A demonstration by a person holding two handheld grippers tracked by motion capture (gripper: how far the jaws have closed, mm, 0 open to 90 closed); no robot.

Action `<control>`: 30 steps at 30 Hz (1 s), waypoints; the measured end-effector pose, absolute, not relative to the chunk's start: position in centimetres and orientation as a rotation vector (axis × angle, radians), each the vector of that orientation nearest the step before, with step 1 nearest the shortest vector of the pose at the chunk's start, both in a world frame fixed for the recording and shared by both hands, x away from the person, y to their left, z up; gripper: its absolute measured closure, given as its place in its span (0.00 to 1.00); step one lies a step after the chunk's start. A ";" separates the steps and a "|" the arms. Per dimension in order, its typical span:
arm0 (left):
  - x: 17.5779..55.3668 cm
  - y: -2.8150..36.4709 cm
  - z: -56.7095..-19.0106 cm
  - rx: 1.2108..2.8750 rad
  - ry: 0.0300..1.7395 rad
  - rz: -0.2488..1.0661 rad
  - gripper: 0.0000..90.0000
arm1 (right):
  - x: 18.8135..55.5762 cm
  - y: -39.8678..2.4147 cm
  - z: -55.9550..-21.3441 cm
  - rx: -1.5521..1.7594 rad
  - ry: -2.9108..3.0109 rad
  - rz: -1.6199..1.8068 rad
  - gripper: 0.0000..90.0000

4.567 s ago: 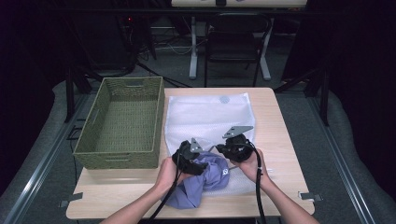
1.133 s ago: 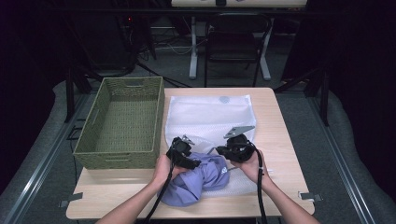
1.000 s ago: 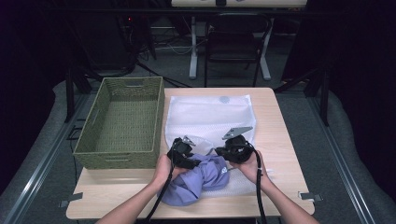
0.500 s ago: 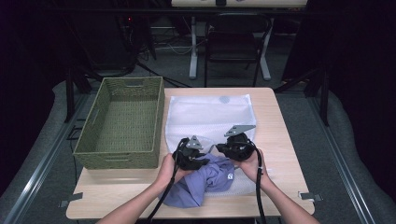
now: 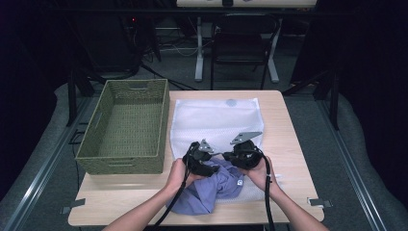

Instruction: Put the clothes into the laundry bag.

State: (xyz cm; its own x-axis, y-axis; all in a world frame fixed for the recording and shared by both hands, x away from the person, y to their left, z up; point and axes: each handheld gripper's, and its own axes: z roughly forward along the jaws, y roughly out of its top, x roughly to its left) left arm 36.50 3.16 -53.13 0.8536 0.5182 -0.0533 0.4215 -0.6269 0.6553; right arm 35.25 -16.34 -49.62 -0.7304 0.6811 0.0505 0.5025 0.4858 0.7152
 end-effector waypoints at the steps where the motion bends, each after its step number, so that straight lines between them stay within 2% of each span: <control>1: 36.3 3.3 -52.7 2.332 0.671 0.178 0.46 | 35.2 -16.4 -49.6 1.016 2.492 1.082 0.98; 7: 35.4 4.9 -50.5 2.313 0.663 0.192 0.35 | 35.3 -16.7 -49.8 1.020 2.502 1.073 0.98; 10: 34.8 5.4 -50.2 2.339 0.668 0.152 0.30 | 35.2 -16.6 -49.8 1.018 2.503 1.070 0.98; 14: 34.2 4.8 -51.1 2.411 0.630 0.118 0.30 | 35.2 -16.5 -49.7 1.015 2.502 1.068 0.98; 16: 34.3 4.3 -52.2 2.428 0.623 0.104 0.36 | 35.3 -16.5 -49.8 1.021 2.504 1.071 0.98; 18: 34.4 3.8 -53.1 2.438 0.603 0.099 0.49 | 35.3 -16.5 -49.8 1.025 2.507 1.067 0.98; 22: 34.8 3.4 -54.2 2.409 0.613 0.148 0.83 | 35.3 -16.4 -49.9 1.027 2.510 1.070 0.98; 23: 34.9 3.3 -54.4 2.404 0.619 0.150 0.88 | 35.3 -16.3 -49.8 1.025 2.509 1.074 0.98; 25: 35.1 3.2 -54.3 2.370 0.636 0.159 0.92 | 35.2 -16.2 -49.6 1.023 2.511 1.086 0.98; 30: 35.7 3.3 -52.4 2.244 0.675 0.193 0.93 | 35.0 -16.2 -48.6 1.019 2.481 1.150 0.98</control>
State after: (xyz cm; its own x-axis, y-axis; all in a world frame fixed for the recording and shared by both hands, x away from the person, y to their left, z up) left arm 35.66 3.26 -52.39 0.8479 0.5253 -0.0709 0.4088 -0.5629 0.7183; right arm 35.02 -16.20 -48.56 -0.7342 0.6737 0.0835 0.4990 0.4521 0.7393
